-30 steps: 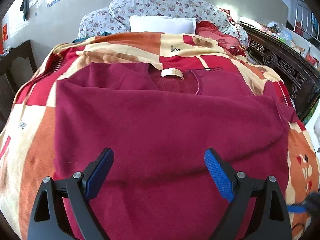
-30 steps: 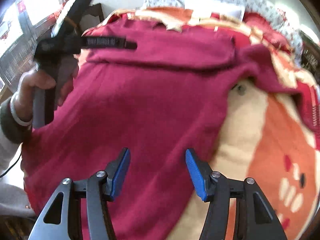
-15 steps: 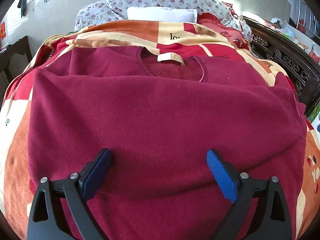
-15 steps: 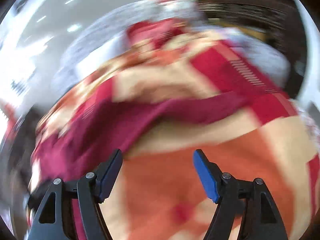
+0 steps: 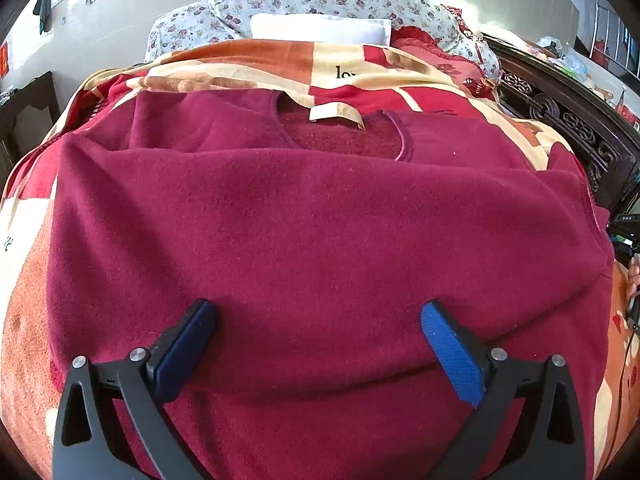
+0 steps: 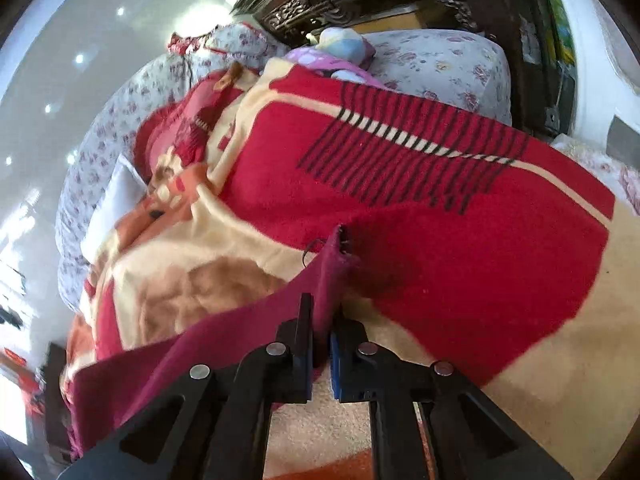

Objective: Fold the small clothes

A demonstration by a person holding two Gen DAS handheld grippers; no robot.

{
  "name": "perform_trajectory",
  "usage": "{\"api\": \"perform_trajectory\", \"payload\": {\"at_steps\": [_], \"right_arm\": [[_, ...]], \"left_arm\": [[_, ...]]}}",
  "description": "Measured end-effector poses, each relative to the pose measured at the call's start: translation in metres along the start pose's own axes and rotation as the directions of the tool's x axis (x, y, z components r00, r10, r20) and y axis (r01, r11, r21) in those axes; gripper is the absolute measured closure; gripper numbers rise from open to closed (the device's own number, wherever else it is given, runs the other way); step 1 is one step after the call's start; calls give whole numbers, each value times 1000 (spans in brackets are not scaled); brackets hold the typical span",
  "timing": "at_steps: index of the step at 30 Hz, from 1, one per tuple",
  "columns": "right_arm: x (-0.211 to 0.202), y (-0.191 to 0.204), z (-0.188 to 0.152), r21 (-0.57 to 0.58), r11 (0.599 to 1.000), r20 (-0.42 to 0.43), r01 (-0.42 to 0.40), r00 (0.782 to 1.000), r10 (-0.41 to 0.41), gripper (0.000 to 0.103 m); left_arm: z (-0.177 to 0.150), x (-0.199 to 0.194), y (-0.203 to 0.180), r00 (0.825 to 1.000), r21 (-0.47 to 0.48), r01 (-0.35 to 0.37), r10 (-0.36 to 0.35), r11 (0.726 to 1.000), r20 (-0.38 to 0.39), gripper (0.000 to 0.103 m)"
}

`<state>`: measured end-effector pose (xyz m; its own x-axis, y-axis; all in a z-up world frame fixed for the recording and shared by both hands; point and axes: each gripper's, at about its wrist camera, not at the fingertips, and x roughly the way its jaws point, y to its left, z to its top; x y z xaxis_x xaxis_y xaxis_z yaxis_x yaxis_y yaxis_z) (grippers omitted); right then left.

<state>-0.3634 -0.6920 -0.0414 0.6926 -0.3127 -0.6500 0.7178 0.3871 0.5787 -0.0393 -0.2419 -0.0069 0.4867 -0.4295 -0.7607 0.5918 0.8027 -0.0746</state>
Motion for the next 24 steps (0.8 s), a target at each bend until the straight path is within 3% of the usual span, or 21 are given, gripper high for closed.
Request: {"api": "perform_trajectory", "payload": {"at_steps": [2, 5, 9, 12, 15, 18, 21, 24], "right_arm": [[-28, 10, 6, -60, 998, 56, -6, 998, 10, 96], [-87, 34, 20, -148, 987, 144, -69, 985, 90, 96], [-175, 85, 35, -276, 949, 266, -155, 936, 230, 96], [-223, 133, 35, -368, 900, 278, -232, 896, 345, 96], [-243, 189, 14, -478, 828, 214, -292, 876, 433, 96], [-235, 242, -26, -562, 740, 95, -369, 860, 501, 96], [-205, 295, -76, -605, 648, -66, -463, 840, 539, 96], [-164, 342, -134, -611, 558, -229, -561, 800, 554, 96]], "left_arm": [[1, -3, 2, 1000, 3, 14, -14, 1000, -5, 0], [6, -18, 9, 999, 5, 31, -31, 999, -12, 0], [13, -49, 31, 999, 5, -14, 14, 1000, 52, 0], [20, -70, 58, 996, -33, -46, 48, 998, 77, 0], [23, -88, 90, 994, -102, -42, 52, 994, 99, 0], [21, -97, 114, 992, -155, -49, 67, 987, 111, 0], [17, -101, 137, 992, -213, -36, 60, 976, 110, 0], [13, -104, 151, 992, -236, -31, 59, 971, 115, 0]]}}
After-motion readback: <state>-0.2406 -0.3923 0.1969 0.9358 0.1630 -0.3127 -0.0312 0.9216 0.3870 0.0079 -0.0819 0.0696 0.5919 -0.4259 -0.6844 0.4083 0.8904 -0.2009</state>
